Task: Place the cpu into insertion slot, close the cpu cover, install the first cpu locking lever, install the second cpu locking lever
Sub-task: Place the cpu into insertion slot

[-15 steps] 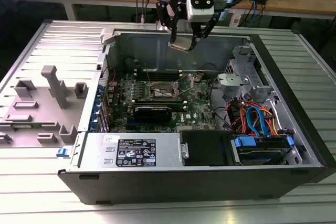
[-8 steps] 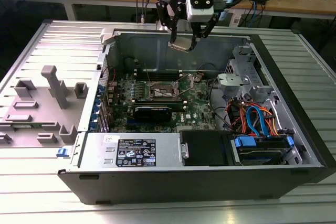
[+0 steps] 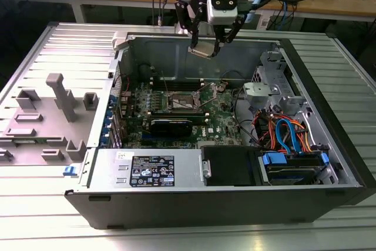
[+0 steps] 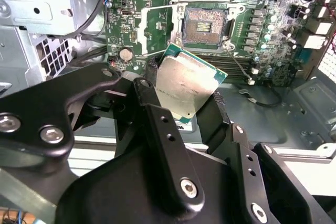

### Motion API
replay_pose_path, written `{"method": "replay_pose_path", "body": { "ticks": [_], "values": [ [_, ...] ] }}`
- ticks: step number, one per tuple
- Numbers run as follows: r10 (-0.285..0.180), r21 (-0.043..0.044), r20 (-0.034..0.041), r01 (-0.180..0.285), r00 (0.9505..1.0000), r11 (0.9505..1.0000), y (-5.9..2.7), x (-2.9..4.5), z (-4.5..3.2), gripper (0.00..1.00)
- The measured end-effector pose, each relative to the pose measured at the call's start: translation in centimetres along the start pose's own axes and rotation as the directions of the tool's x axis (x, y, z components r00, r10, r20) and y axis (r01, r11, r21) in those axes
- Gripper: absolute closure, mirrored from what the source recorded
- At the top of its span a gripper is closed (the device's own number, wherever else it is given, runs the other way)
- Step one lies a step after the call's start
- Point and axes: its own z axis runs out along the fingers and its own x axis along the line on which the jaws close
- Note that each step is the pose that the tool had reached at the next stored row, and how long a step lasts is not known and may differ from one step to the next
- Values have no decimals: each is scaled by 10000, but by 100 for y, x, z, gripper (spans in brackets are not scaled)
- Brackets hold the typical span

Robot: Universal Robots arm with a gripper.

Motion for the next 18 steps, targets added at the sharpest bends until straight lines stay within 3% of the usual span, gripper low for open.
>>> {"method": "replay_pose_path", "body": {
  "ticks": [18],
  "values": [
    [177,-7,15,-177,9998,9998,-1,-1,2,46]
  ]
}}
